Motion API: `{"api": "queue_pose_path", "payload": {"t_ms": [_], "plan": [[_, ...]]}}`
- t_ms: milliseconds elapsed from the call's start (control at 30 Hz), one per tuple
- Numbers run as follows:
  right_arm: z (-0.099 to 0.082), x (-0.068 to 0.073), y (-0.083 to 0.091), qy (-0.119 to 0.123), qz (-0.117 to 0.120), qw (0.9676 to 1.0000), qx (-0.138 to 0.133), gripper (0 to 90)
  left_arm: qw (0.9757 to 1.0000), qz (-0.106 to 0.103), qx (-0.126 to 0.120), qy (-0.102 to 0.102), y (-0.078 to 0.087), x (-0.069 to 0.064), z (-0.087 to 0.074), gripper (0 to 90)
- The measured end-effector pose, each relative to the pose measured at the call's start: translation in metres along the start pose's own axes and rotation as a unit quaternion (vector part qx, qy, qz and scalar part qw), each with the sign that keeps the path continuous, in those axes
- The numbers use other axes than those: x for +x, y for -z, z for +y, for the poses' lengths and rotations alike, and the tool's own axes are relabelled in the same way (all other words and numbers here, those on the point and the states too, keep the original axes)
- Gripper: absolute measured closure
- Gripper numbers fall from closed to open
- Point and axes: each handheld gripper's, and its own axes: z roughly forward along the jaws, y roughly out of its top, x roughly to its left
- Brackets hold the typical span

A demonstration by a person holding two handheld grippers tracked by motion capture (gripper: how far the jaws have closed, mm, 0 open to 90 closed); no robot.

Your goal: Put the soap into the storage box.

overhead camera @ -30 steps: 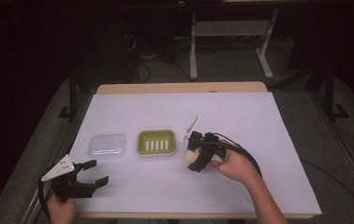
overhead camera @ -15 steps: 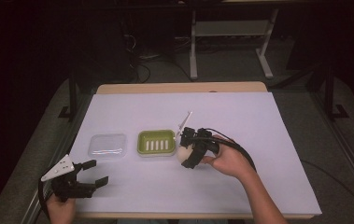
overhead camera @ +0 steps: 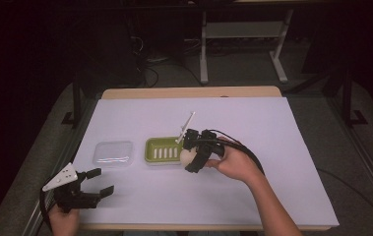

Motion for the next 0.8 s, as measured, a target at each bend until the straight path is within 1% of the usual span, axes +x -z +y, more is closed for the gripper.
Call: {"api": "queue_pose_path", "payload": {"t_ms": [233, 367, 500, 800], "plan": [[0.01, -0.001, 0.001, 0.006, 0.002, 1.0, -0.002, 24.4, 1.0, -0.001, -0.001, -0.001, 0.0, 0.0, 0.0, 12.8], [0.015, -0.002, 0.001, 0.009, -0.001, 1.0, -0.001, 24.4, 1.0, -0.001, -0.001, -0.001, 0.0, 0.0, 0.0, 12.8], [0.024, -0.004, 0.0, 0.018, -0.002, 0.9998, 0.0, 24.4, 1.0, 0.0, 0.0, 0.0, 0.0, 0.0, 0.0, 12.8], [0.04, -0.013, -0.004, 0.016, 0.003, 0.9999, 0.0, 24.3, 1.0, -0.002, 0.001, -0.001, 0.001, 0.0, 0.0, 12.8]]}}
